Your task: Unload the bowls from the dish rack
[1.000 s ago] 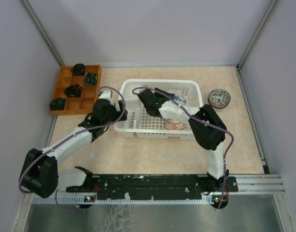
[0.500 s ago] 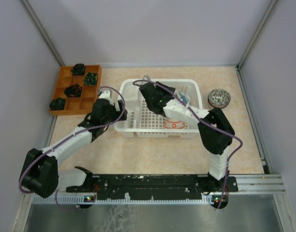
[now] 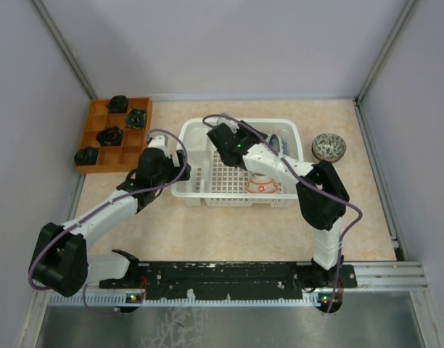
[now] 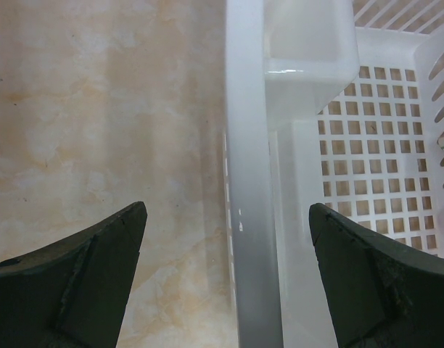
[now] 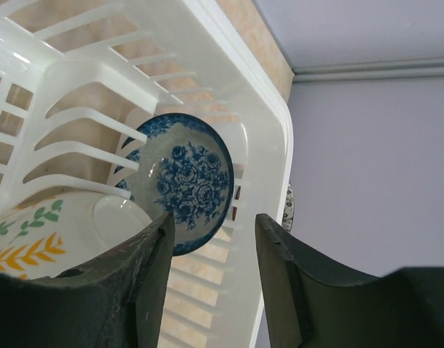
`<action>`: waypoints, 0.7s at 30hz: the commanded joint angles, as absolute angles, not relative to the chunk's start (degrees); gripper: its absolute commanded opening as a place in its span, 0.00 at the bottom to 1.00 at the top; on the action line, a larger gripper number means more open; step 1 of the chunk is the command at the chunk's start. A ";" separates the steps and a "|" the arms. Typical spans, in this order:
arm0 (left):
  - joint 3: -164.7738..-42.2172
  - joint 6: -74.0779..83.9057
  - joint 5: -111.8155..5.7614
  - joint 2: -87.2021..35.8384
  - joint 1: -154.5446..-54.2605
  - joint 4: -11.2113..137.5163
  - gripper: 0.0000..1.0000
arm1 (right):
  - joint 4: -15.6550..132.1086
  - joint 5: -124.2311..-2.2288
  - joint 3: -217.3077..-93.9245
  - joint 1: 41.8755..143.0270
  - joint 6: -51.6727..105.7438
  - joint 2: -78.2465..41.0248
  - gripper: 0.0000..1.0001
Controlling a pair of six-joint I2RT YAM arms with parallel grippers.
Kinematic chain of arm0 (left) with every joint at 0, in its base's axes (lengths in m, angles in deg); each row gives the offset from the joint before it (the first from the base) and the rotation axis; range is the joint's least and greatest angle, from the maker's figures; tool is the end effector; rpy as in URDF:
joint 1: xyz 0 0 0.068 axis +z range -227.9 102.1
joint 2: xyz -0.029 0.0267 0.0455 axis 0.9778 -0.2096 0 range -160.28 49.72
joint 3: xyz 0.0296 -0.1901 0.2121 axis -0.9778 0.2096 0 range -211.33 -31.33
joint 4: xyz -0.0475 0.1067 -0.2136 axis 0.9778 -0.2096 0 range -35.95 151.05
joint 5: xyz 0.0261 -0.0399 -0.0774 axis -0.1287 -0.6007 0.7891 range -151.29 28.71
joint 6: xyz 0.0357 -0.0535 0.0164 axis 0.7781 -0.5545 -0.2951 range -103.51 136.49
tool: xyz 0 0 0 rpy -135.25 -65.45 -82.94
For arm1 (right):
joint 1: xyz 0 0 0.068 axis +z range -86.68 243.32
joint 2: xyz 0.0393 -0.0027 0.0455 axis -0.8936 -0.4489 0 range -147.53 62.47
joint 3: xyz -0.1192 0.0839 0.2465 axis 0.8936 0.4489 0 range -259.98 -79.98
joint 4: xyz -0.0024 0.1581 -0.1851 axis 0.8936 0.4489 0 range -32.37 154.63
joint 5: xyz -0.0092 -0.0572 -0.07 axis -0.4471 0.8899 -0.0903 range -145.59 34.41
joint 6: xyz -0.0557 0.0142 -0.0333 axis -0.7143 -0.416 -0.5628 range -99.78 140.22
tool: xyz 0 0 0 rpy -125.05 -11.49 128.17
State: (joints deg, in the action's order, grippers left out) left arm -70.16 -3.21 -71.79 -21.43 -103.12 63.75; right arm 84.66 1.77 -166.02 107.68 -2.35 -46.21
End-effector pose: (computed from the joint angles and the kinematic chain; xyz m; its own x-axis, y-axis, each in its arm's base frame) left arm 0.2415 -0.1030 0.2445 -0.5140 -0.1245 -0.8487 0.1086 0.9720 -0.2083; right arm 0.3218 0.2526 0.2672 -0.5082 -0.7863 -0.3513 -0.1975 0.5034 -0.8412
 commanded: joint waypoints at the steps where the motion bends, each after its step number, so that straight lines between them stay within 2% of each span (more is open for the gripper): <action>1: -69.45 -3.53 -70.97 -21.48 -102.61 62.98 0.99 | 95.89 5.14 -172.68 106.81 8.15 -49.11 0.49; 12: -69.38 -3.72 -70.30 -21.89 -102.59 63.57 0.99 | 111.26 7.06 -180.04 102.32 25.78 -54.42 0.49; 21: -69.43 -3.74 -70.01 -22.64 -102.47 64.00 0.99 | 111.30 4.84 -179.00 99.38 28.31 -56.18 0.48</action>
